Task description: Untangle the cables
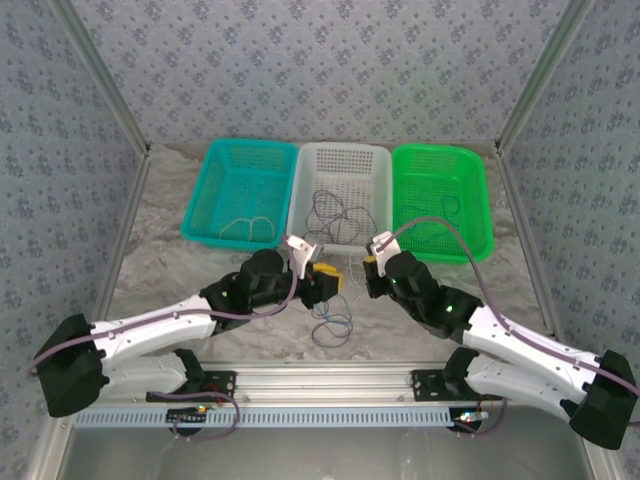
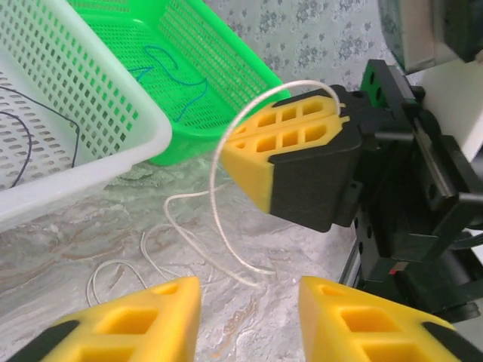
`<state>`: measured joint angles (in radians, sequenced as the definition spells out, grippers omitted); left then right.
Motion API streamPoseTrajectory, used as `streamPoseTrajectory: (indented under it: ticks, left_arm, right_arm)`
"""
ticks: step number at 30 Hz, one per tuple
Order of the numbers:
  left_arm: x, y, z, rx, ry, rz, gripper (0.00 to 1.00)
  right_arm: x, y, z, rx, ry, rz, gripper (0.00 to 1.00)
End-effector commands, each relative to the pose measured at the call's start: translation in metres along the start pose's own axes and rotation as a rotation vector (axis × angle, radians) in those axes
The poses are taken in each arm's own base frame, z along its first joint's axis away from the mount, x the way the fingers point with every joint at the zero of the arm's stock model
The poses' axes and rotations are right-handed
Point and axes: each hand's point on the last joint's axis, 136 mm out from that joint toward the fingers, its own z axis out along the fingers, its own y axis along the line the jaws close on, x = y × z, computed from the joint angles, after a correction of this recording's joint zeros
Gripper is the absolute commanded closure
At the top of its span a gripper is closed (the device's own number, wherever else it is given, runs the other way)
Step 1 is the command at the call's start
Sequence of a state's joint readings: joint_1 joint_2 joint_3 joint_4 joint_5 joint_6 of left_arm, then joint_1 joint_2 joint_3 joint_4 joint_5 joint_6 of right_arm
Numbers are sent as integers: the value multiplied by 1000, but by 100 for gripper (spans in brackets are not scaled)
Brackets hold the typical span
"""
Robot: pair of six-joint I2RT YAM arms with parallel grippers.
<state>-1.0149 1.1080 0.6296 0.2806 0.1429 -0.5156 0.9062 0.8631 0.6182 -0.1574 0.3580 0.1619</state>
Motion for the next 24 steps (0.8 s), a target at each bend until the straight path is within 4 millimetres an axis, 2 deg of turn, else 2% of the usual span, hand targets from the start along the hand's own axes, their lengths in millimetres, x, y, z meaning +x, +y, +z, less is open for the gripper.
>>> streamPoseTrajectory:
  ticks: [1,6,8,12,17,24]
  left_arm:
    - [1,6,-3,-32,-11,1,54]
    - [-6,1,1,-7,-38,-14,50]
    - [-9,-2,3,5,-49,-15,49]
    - [-19,1,-1,-31,-82,12,41]
    - [-36,6,-18,-101,-131,89,39]
    - [-39,11,-24,-136,-156,114,43]
  right_arm:
    - [-25,0,-11,10,-54,-16,99]
    - [-39,7,-14,17,-83,-54,98]
    - [-42,9,-13,27,-84,-72,98]
    - [-40,20,-8,27,-65,-131,97]
    - [-36,28,-1,22,-30,-167,96]
    - [-37,35,1,-8,-28,-167,96]
